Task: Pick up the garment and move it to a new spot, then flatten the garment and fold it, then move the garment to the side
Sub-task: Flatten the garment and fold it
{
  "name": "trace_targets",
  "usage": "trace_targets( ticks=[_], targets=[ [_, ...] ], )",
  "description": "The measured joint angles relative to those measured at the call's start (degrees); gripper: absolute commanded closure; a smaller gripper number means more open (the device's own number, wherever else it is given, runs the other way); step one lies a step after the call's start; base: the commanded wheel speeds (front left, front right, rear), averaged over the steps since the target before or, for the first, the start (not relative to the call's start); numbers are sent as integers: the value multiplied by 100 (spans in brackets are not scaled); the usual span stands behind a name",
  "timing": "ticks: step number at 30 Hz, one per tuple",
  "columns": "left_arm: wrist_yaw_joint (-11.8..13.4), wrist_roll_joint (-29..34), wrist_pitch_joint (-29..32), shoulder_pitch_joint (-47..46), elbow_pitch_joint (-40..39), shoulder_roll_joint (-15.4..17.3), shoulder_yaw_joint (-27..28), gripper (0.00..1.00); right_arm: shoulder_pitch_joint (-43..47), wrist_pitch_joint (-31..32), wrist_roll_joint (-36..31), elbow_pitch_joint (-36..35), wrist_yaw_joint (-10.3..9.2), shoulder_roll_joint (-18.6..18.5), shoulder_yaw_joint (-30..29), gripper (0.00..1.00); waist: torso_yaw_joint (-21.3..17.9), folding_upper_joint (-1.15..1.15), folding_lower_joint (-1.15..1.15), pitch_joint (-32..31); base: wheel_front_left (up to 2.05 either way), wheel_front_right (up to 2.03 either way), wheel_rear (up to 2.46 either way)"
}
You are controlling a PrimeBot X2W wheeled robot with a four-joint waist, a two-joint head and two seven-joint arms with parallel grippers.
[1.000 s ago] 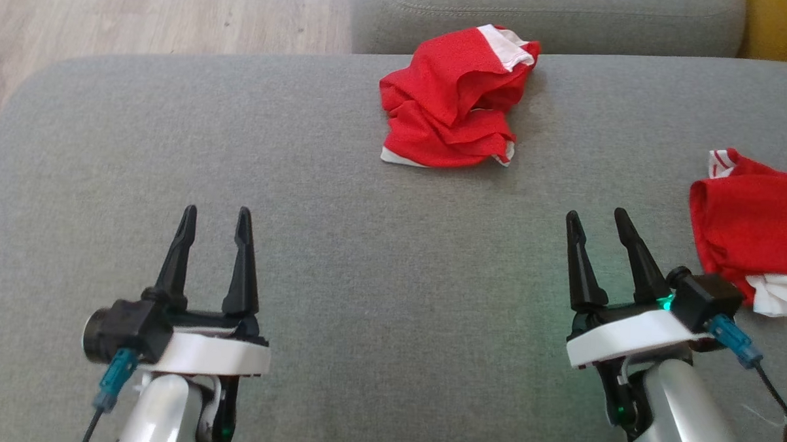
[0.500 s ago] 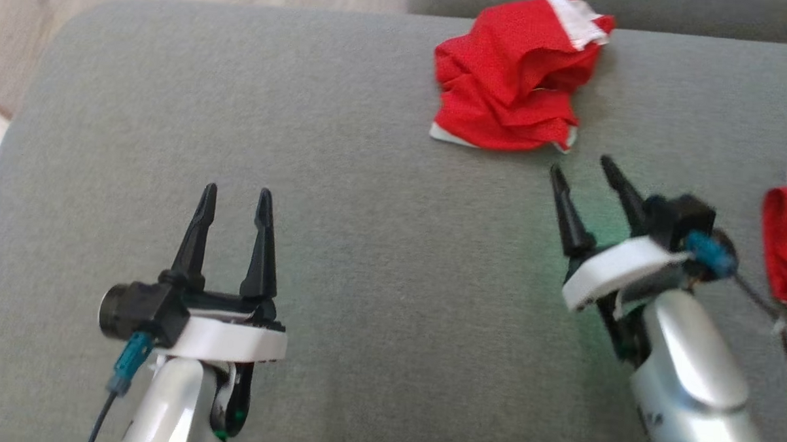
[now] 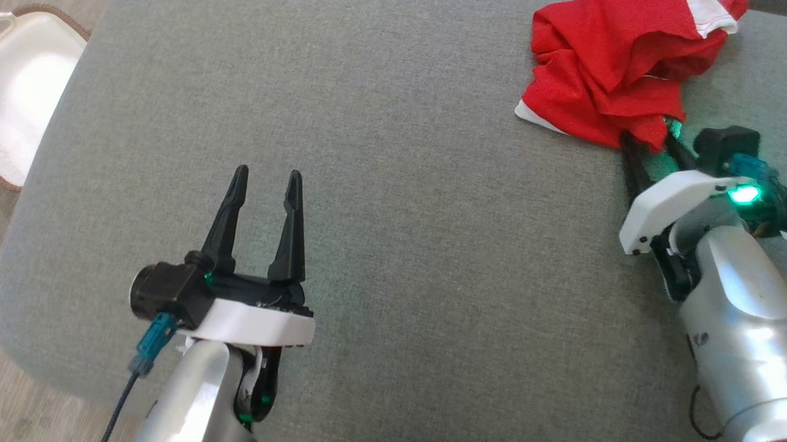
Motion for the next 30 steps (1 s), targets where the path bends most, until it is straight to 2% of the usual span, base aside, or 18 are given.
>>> trace_targets(
  ticks=[5, 10, 15, 20, 24, 30],
  targets=[
    [54, 1, 0, -14, 1, 0, 23, 0, -219, -308, -1, 248, 0, 67, 410, 100, -86, 0, -1, -36, 0, 0, 0],
    [46, 29, 0, 5, 3, -5, 222, 0, -215, -702, 237, 183, -1, 409, 970, 100, -379, 0, -1, -176, 0, 0, 0],
    [15, 152, 0, 210, 0, -5, 475, 0, -5, -875, 754, -416, -1, 553, 1697, 100, -787, 0, -1, -396, 0, 0, 0],
    [-13, 246, 0, 394, -10, -7, 679, 0, 451, -858, 1532, -1440, -1, 567, 2145, 100, -1185, 0, -2, -666, 0, 0, 0],
    [-57, 282, 0, 517, -18, -4, 788, 0, 726, -638, 1706, -2081, -1, 590, 1794, 100, -1494, 0, -2, -856, 0, 0, 0],
    [-62, 281, 0, 579, -75, -4, 761, 0, 1653, -237, 1261, -2537, -1, 448, 169, 100, -1808, 0, -2, -1048, 0, 0, 0]
  ],
)
